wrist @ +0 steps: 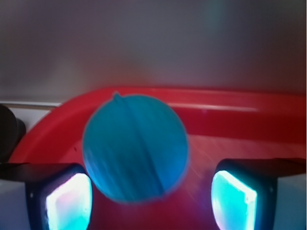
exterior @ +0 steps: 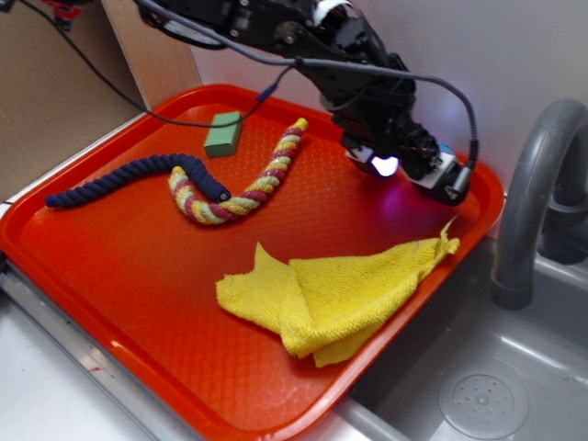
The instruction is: Grab the blue ball.
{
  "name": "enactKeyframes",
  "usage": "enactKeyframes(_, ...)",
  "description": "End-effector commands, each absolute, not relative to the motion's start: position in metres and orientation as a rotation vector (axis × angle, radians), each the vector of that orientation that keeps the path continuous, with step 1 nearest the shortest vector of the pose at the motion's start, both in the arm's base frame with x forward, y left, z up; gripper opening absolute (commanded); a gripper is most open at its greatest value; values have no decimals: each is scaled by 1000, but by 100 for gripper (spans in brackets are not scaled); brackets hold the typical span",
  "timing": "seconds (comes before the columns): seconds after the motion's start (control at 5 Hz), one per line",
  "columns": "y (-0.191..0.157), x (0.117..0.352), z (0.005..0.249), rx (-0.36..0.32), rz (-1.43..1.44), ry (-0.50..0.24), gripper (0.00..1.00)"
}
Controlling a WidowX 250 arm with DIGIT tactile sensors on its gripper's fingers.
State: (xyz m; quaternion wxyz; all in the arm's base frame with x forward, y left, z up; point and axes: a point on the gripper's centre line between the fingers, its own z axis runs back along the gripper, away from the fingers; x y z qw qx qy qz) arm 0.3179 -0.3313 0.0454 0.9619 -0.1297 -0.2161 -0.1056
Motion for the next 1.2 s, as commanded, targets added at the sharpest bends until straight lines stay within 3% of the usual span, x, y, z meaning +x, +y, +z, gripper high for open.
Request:
enactKeyframes(0.0,-357,329,70,-426,-284,-520,100)
enactKeyframes(0.2,-357,326,71,-404,-268,-528,0)
enactKeyframes(0.4,-350,320,84,-295,-249,-443,0)
enactKeyframes(0.6,-335,302,110,-243,-223,-332,0)
enactKeyframes(0.8,-309,280,138,-249,-175,-274,0)
enactKeyframes(1.0,-258,255,170,-276,-56,-207,0)
